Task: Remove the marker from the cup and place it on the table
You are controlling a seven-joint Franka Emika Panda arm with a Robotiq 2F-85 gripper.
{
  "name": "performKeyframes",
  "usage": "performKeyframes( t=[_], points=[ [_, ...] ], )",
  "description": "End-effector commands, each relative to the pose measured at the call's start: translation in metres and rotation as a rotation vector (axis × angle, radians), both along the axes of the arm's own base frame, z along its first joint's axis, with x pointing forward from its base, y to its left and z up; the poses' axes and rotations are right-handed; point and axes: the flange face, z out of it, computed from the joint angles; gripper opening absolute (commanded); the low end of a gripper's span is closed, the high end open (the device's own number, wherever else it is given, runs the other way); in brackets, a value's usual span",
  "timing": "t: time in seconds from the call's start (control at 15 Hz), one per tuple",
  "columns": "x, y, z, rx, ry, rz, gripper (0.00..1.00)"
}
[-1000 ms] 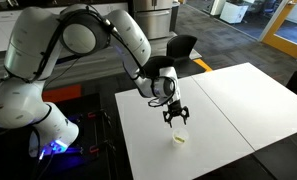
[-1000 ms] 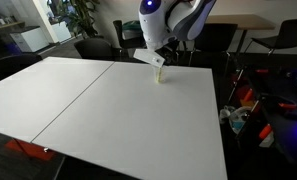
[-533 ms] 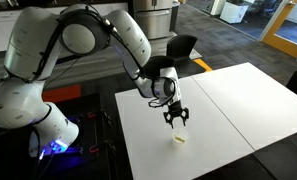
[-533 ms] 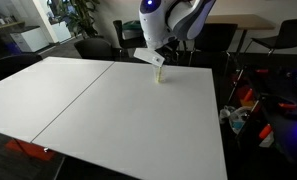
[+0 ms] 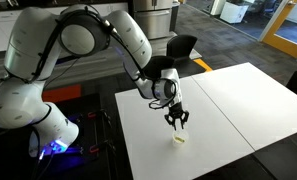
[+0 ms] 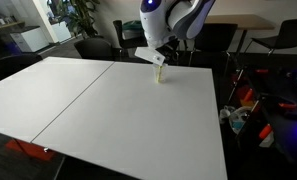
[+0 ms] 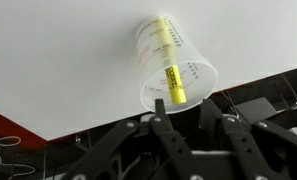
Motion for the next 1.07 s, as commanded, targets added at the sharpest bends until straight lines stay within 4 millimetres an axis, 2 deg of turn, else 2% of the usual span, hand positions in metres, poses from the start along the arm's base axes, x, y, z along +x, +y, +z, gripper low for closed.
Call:
performKeyframes(
  t=[0.0, 0.13, 0.27, 0.53, 1.0],
  points=[
    [0.001, -0.006, 0.006, 0.029, 0.001, 0.017, 0.28],
    [0.002, -0.009, 0.004, 0.036, 0.008, 0.016, 0.35],
    [0.003, -0.012, 0.003, 0.044, 0.016, 0.017, 0.38],
    [0.004, -0.021, 0.000, 0.067, 0.034, 0.011, 0.36],
    [0.010, -0.037, -0.005, 0.102, 0.072, 0.014, 0.39]
  ],
)
